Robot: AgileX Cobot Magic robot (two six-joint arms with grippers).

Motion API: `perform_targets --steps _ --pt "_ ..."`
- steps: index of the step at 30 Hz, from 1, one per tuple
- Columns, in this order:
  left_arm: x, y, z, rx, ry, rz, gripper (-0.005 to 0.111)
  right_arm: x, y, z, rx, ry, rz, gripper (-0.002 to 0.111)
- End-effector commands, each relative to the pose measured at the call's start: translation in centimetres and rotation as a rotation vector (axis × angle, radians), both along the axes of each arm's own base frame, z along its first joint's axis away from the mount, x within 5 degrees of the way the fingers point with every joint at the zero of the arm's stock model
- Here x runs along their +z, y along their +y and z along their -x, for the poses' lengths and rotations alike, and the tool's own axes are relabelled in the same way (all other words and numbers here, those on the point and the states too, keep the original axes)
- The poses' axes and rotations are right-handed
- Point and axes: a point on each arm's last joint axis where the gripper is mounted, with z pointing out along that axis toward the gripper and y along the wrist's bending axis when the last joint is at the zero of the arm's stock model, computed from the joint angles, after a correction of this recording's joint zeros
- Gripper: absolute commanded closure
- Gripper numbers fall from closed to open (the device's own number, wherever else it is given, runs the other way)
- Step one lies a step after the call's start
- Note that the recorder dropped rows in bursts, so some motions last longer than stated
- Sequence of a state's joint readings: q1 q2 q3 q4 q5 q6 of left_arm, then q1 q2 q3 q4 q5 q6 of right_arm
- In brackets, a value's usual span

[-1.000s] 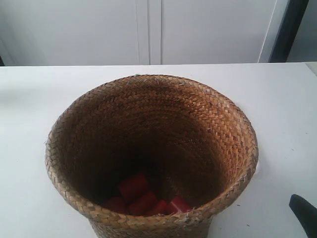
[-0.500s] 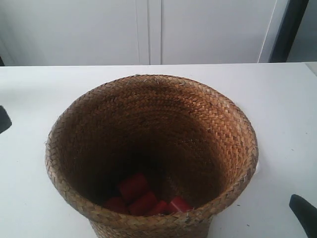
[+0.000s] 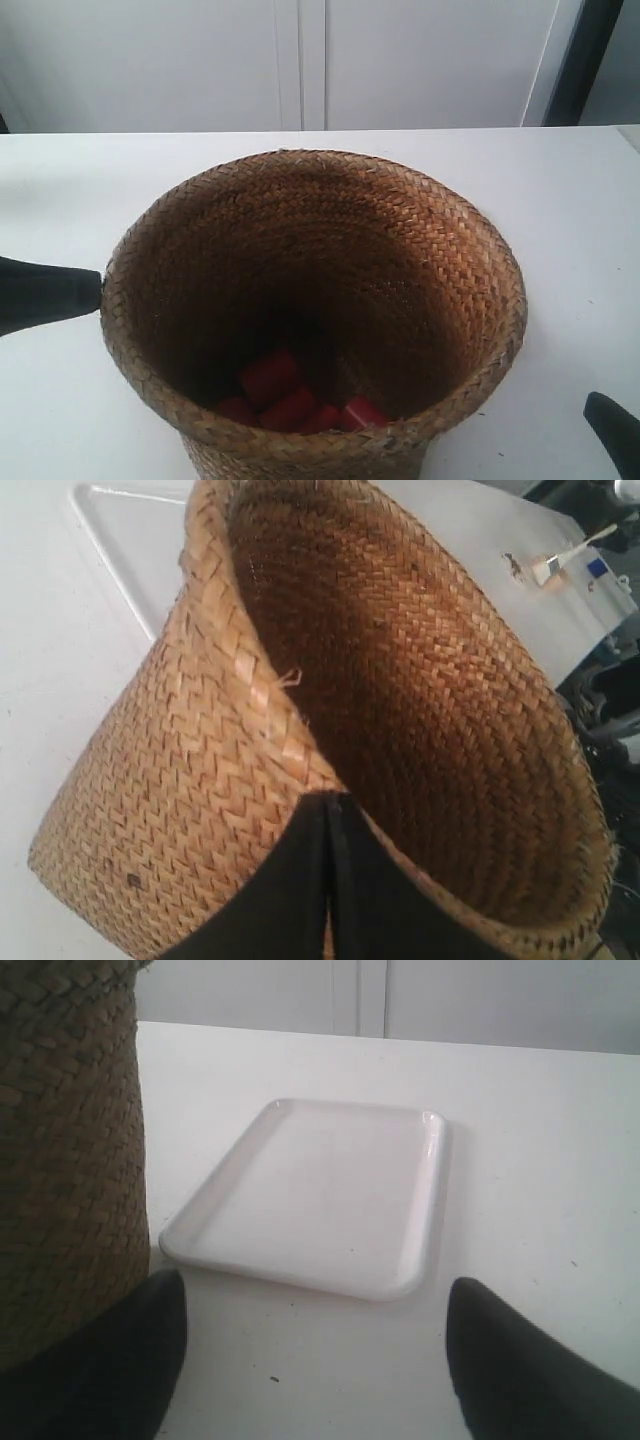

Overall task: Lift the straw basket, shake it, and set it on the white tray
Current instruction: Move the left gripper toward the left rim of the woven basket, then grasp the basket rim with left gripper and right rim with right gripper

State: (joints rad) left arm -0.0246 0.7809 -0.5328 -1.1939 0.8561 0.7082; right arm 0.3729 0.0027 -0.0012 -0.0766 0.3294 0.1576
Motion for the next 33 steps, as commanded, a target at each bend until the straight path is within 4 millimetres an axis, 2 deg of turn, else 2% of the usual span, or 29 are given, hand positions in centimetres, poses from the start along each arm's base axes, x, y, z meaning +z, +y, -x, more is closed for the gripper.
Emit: perform_targets --steps 1,2,3,6,7,10,14,16,19,25,31,33 --pt "0.6 -0.2 0.0 -0.043 0.009 0.009 0.074 0.1 0.0 0.0 0.004 -0.009 -0.005 0.04" --pt "0.6 -0.2 0.0 -0.04 -0.006 -0.003 0.066 0.1 0.0 0.0 0.004 -0.009 -0.005 0.04" --pt "0.5 -0.1 -0.1 -0.029 -0.013 -0.02 0.051 0.1 0.0 0.0 0.004 -0.009 -0.005 0.04" --pt "0.6 0.2 -0.7 0.026 -0.046 -0.022 0.033 0.1 0.0 0.0 0.004 -0.009 -0.005 0.04" --pt "0.7 0.2 -0.8 0.04 -0.055 -0.02 0.032 0.1 0.0 0.0 0.004 -0.009 -0.005 0.04" --pt "0.4 0.3 -1.4 0.057 -0.039 -0.023 0.031 0.1 0.0 0.0 0.004 -0.009 -0.005 0.04" --pt "-1.1 0.1 -4.1 0.052 0.026 0.014 0.031 0.1 0.0 0.0 0.004 -0.009 -0.005 0.04" --pt "-0.9 -0.4 -4.8 0.01 -0.008 0.103 0.031 0.1 0.0 0.0 0.004 -0.009 -0.005 0.04" --pt "-0.3 -0.7 -5.1 -0.039 -0.069 0.2 0.033 0.1 0.0 0.0 0.004 -0.009 -0.005 0.04" --pt "-1.4 -0.9 -5.1 -0.074 -0.005 0.127 0.048 0.1 -0.1 -0.1 0.004 -0.034 0.04 0.04" --pt "-2.4 -1.8 -4.7 -0.146 0.015 0.037 0.048 0.8 -0.2 -0.2 0.005 -0.145 0.136 0.04" --pt "-2.6 -2.1 -4.6 -0.166 0.012 0.006 0.053 0.9 -0.2 -0.2 0.007 -0.158 0.131 0.04"
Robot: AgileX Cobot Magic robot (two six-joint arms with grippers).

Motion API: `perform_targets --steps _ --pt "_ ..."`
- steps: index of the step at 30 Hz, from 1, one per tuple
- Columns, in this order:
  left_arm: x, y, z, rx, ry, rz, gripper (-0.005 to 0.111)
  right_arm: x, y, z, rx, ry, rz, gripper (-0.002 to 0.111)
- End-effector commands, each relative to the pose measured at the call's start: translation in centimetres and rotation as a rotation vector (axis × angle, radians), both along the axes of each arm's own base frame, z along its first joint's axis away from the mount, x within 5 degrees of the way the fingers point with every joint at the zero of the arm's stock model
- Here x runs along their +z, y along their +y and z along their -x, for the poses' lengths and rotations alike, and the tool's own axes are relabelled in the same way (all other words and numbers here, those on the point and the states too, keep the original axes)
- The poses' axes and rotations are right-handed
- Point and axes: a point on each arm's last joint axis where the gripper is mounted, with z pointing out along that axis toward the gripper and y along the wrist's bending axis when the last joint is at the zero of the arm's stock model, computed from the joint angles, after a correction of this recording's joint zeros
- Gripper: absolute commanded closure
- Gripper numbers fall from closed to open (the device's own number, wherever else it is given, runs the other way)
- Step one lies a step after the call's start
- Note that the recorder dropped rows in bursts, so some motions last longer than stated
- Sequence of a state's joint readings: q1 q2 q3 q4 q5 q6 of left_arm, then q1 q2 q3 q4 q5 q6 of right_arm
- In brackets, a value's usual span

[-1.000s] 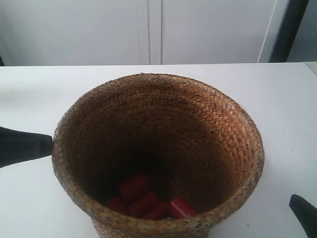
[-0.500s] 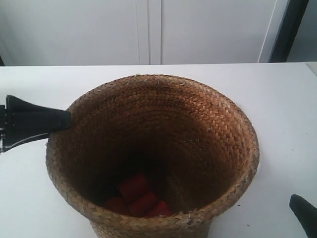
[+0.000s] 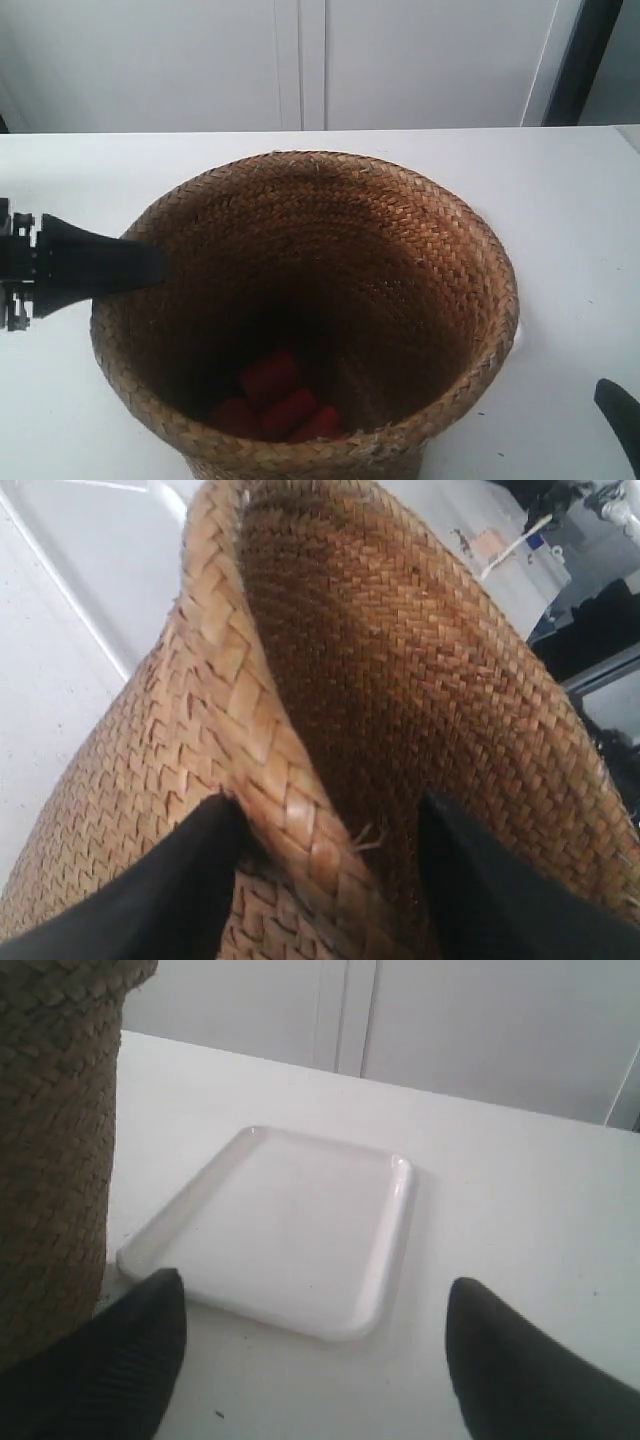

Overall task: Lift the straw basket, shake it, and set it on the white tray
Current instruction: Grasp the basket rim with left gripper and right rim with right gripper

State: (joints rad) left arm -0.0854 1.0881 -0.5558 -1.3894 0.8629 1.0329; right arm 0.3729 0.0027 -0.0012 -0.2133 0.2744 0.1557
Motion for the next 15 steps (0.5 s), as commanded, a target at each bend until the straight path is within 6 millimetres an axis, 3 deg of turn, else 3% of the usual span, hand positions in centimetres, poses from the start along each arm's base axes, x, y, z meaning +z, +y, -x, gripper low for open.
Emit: perform_targets --steps 1,7,11,15 --pt "-0.3 -0.7 0.5 -0.065 -0.006 -0.048 0.058 0.5 0.1 0.0 0.014 -0.065 0.019 0.04" --pt "-0.3 -0.7 0.5 -0.077 -0.038 -0.06 0.107 1.7 0.4 0.0 0.045 -0.187 -0.051 0.04" --pt "0.2 -0.8 0.3 -0.055 -0.049 -0.014 0.107 3.2 0.6 0.2 0.074 -0.298 -0.241 0.04" --pt "0.7 -0.8 -0.1 -0.039 -0.087 -0.018 0.107 5.1 0.4 0.7 0.131 -0.337 -0.708 0.04"
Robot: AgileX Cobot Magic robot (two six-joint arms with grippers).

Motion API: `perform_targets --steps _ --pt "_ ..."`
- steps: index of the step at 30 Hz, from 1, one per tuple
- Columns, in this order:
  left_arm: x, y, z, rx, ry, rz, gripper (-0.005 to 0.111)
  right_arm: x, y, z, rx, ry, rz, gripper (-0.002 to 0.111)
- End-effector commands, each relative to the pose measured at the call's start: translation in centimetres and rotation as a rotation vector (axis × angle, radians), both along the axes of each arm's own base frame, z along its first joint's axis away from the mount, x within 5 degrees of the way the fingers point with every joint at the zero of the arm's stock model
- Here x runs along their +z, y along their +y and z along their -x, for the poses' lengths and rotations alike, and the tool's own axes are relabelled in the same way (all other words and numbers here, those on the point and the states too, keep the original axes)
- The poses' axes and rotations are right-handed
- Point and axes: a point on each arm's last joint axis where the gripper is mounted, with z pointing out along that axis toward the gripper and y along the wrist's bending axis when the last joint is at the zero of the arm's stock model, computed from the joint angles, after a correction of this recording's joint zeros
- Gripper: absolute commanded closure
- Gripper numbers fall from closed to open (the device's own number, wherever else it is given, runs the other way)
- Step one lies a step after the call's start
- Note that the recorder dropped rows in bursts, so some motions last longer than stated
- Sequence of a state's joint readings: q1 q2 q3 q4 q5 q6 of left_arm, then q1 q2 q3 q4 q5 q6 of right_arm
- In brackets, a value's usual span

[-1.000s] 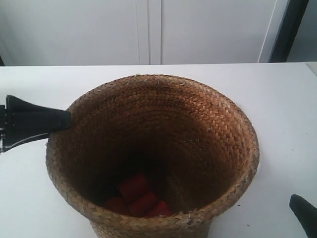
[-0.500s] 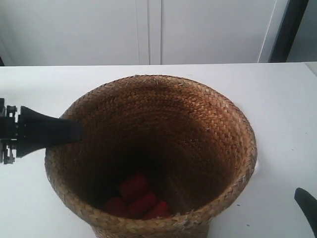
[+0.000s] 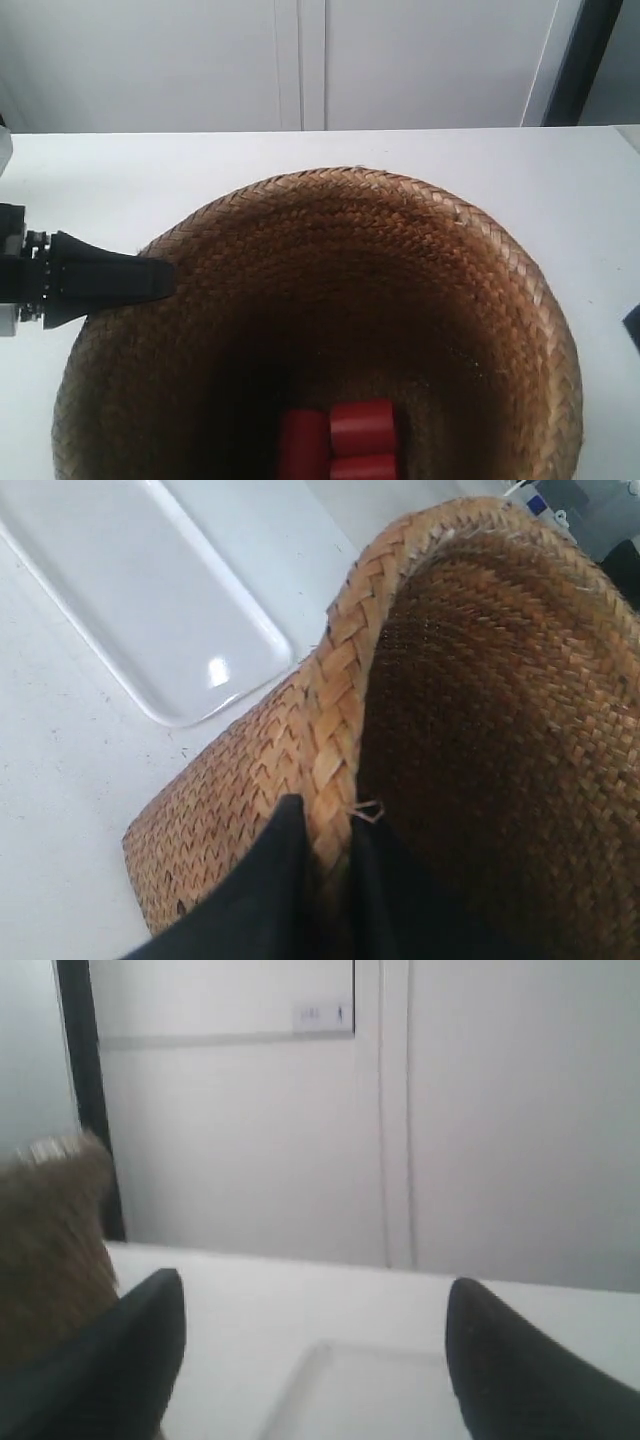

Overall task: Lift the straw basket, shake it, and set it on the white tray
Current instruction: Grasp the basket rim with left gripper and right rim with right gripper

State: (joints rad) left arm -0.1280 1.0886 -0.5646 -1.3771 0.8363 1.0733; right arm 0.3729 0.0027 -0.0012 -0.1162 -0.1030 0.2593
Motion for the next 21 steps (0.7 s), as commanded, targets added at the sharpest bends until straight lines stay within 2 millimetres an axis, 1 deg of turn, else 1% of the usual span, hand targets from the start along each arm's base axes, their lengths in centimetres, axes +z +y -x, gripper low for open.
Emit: perform_targets --steps 1,2,3,5,6,8,9,11,13,15,17,19,21 --pt "0.8 -0.2 -0.4 0.004 -0.042 0.014 0.107 2.1 -0.2 0.7 0.15 -0.057 -0.498 0.04" --pt "0.8 -0.1 -0.5 0.018 -0.05 0.003 0.107 2.3 -0.2 0.8 0.189 -0.047 -0.578 0.04" --pt "0.8 0.0 -0.7 0.034 -0.055 -0.005 0.107 2.4 -0.2 0.8 0.213 -0.038 -0.62 0.04" --pt "0.7 0.2 -1.2 0.086 -0.063 -0.029 0.107 2.7 -0.2 1.0 0.24 -0.054 -0.662 0.04" --pt "0.7 0.3 -1.4 0.108 -0.069 -0.037 0.107 2.7 -0.2 1.0 0.241 -0.058 -0.654 0.04" --pt "1.0 0.5 -1.8 0.143 -0.083 -0.046 0.107 2.3 0.1 0.9 0.224 -0.032 -0.579 0.04" --pt "1.3 0.5 -2.0 0.153 -0.096 -0.05 0.107 1.9 0.2 0.7 0.205 0.003 -0.539 0.04" --pt "2.3 0.5 -2.4 0.155 -0.141 -0.064 0.107 0.7 0.1 0.3 0.16 0.137 -0.547 0.04" --pt "3.2 0.6 -2.8 0.162 -0.16 -0.076 0.107 0.1 0.1 0.1 0.133 0.208 -0.554 0.04" --pt "3.7 0.5 -3.0 0.159 -0.166 -0.099 0.107 0.1 0.1 0.1 0.136 0.214 -0.567 0.04" --pt "3.6 0.3 -3.0 0.143 -0.146 -0.134 0.107 0.4 0.1 0.2 0.165 0.207 -0.629 0.04" --pt "3.4 0.0 -3.0 0.118 -0.142 -0.159 0.107 0.4 0.2 0.2 0.18 0.223 -0.647 0.04" --pt "3.5 -0.4 -2.8 0.1 -0.147 -0.161 0.107 0.8 0.3 0.3 0.209 0.247 -0.677 0.04"
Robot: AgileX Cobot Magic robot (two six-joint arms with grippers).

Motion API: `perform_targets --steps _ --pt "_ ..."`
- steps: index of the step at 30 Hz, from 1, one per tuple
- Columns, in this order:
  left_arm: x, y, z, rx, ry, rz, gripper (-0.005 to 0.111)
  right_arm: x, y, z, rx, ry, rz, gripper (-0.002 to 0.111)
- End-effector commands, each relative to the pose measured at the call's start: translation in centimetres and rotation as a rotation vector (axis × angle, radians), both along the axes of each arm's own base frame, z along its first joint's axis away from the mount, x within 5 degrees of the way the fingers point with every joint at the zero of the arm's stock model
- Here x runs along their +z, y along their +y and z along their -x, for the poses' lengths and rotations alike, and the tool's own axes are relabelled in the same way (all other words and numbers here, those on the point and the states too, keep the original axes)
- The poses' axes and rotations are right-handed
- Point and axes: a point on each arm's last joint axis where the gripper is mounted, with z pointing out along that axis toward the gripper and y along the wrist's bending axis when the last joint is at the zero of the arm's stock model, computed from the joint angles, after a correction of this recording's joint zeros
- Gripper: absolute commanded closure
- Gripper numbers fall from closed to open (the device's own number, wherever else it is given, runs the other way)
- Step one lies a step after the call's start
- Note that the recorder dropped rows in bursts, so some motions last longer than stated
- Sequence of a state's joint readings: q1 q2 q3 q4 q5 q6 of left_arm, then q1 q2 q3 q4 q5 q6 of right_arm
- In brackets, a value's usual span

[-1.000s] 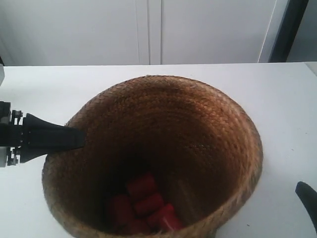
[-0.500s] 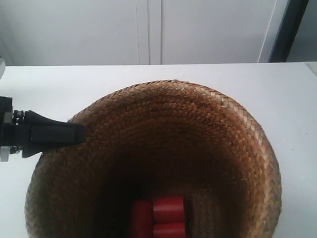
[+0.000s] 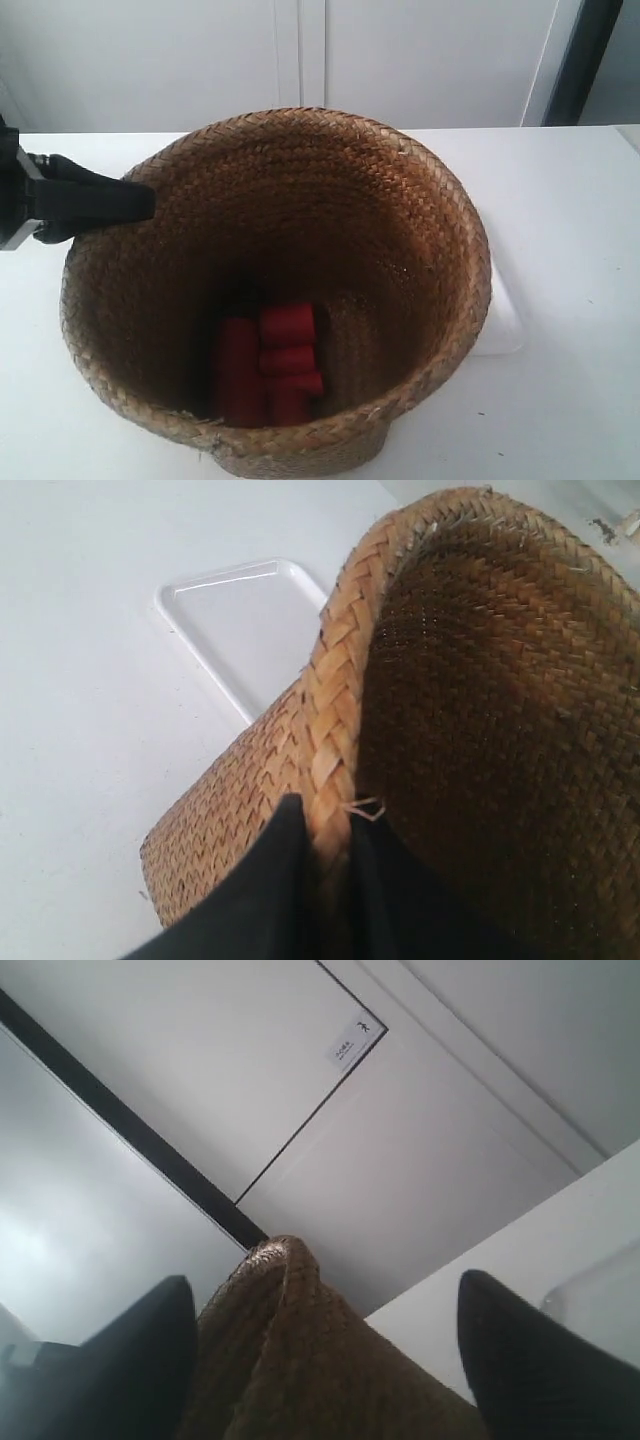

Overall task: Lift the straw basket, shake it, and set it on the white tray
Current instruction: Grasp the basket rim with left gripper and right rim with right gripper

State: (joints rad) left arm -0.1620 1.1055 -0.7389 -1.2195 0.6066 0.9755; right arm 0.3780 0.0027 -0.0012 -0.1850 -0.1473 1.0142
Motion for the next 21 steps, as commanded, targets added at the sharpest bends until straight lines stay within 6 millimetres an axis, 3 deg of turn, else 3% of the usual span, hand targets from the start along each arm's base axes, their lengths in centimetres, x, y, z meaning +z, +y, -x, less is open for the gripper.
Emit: perform_targets --steps 1,8,12,16,21 --pt "0.3 -0.9 0.5 -0.066 0.008 -0.004 0.107 0.4 0.3 0.2 0.077 0.026 -0.075 0.04" --pt "-0.1 -2.0 1.3 -0.136 0.012 -0.052 0.107 1.1 2.9 -0.4 0.357 0.115 -0.123 0.04" --pt "-0.2 -2.1 1.5 -0.15 0.021 -0.075 0.107 0.7 4.2 -2.5 0.324 0.266 0.038 0.04" --pt "-0.2 -2.1 1.6 -0.157 0.023 -0.076 0.107 1.7 5.9 -4.3 0.37 0.268 0.099 0.04" --pt "-0.2 -2.1 1.6 -0.158 0.023 -0.078 0.107 2.5 7.7 -8.0 0.304 0.322 0.338 0.045"
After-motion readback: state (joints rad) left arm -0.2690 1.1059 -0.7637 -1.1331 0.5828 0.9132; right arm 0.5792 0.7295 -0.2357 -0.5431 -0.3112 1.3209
